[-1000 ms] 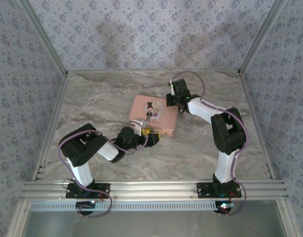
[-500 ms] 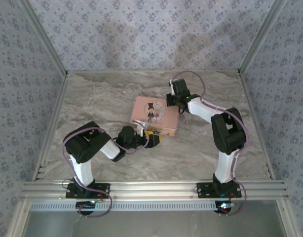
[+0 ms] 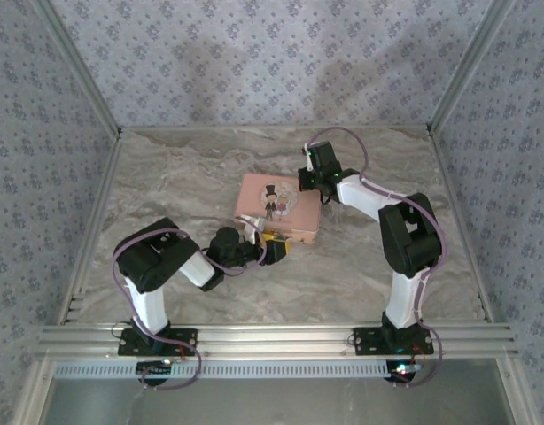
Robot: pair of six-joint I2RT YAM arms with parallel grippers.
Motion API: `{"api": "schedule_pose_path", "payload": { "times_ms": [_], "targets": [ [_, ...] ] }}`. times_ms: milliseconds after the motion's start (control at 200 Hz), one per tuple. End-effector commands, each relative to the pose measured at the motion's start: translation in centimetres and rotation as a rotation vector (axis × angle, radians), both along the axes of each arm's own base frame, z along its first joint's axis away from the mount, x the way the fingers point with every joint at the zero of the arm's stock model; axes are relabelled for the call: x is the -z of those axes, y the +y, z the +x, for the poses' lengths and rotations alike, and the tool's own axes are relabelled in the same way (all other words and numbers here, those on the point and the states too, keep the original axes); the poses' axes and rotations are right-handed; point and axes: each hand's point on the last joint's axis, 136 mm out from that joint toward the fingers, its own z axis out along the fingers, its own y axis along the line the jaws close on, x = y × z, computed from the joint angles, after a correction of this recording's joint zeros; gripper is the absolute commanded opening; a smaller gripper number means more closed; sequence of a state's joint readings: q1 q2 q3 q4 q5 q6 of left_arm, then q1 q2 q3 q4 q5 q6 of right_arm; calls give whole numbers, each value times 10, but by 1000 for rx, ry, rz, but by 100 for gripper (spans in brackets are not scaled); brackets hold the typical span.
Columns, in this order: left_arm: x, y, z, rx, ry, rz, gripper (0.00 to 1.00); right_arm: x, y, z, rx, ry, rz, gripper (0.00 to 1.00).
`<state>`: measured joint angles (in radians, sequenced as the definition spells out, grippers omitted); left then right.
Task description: Unlock a padlock with a key
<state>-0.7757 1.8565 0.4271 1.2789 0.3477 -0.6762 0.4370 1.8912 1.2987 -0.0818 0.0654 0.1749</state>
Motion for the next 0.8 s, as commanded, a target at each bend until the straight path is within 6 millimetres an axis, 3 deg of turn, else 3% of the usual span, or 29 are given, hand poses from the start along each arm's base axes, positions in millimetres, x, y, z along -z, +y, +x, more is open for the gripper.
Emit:
{"api": "schedule_pose_path", "payload": {
  "times_ms": [0, 340, 525, 635, 795],
  "targets": [
    [-14, -13, 10, -5, -31, -59, 76, 25, 7, -25, -49, 113, -32, 0],
    [-5, -20, 15, -35, 5, -88, 67, 27, 6, -25, -50, 114, -34, 0],
    [-7, -11, 17, -52, 18, -78, 61, 25, 6, -25, -51, 112, -31, 0],
    [-2, -6, 16, -45, 38, -52, 48, 25, 5, -24, -48, 112, -30, 0],
    [2, 1, 17, -60, 58, -49, 47, 26, 6, -25, -51, 114, -25, 0]
  ]
}}
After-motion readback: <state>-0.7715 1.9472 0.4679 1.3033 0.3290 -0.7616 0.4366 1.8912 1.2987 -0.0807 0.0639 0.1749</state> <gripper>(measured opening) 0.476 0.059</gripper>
